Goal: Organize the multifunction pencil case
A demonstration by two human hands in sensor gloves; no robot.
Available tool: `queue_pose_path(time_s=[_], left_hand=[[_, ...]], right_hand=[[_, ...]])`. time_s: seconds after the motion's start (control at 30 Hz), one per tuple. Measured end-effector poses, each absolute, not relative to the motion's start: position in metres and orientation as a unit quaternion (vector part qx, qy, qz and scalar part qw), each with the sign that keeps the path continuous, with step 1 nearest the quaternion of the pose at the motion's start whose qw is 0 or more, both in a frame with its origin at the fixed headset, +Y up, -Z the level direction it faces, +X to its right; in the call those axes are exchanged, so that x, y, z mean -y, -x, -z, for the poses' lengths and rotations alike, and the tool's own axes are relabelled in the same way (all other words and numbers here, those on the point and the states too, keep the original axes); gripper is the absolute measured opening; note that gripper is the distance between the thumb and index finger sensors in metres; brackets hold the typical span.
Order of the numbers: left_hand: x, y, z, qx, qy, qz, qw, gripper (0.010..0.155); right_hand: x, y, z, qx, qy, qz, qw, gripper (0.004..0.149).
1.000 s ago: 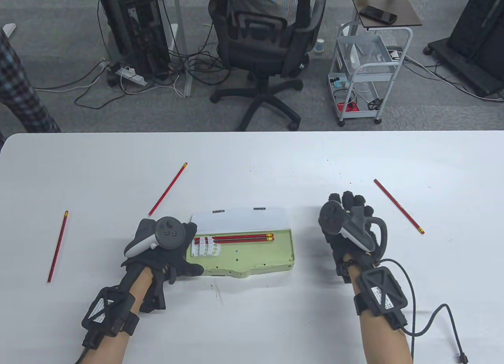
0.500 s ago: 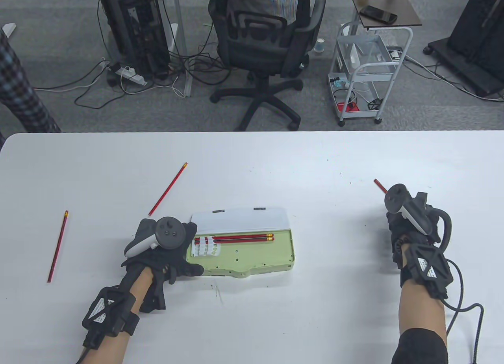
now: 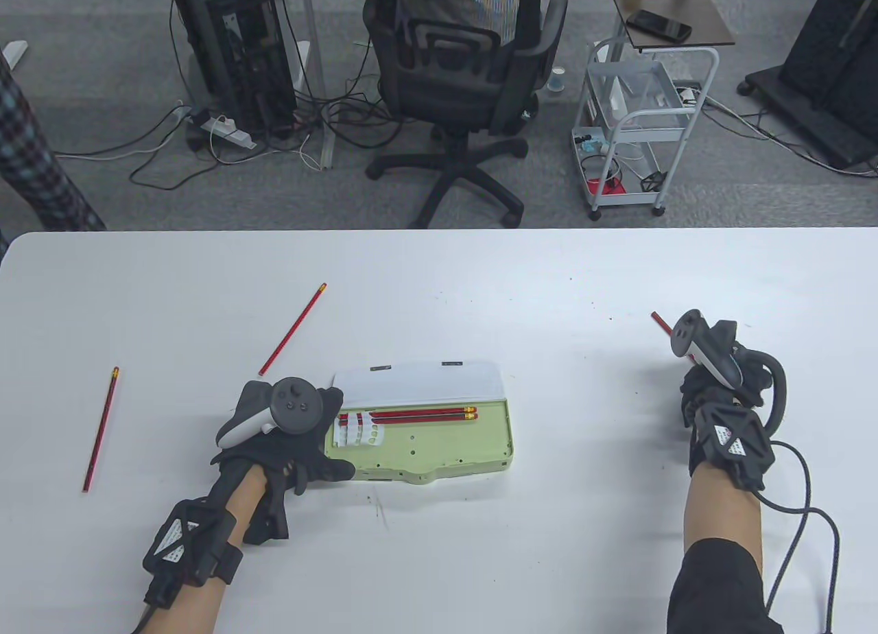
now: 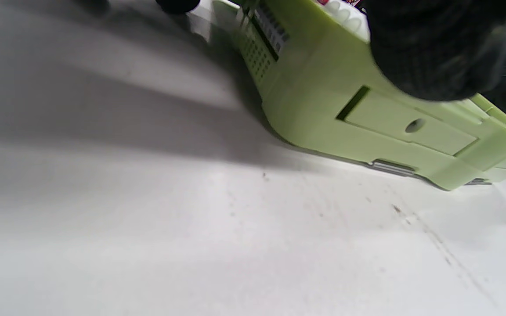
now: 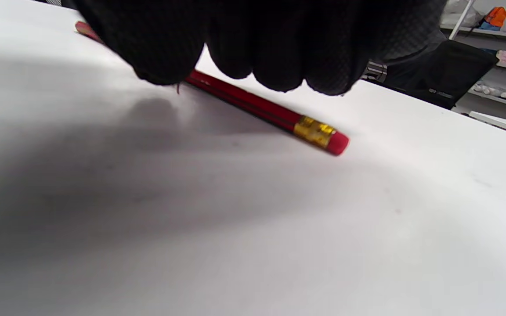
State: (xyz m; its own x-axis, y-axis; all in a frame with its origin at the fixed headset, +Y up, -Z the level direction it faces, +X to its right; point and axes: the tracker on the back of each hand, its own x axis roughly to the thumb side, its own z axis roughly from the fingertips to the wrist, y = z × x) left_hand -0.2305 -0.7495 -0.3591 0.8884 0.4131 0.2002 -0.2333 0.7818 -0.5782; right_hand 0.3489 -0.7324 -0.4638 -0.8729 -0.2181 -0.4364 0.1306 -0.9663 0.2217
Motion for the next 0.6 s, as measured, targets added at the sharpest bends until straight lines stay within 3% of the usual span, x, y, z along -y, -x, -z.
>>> queue_pose_path(time_s=[0.6], left_hand=[[0.749, 0.231, 0.359, 0.159, 0.282, -0.173, 0.93, 0.114]], right_hand=[[0.735, -0.329, 0.47, 0.089, -0.216, 0.96, 0.155, 0.042]])
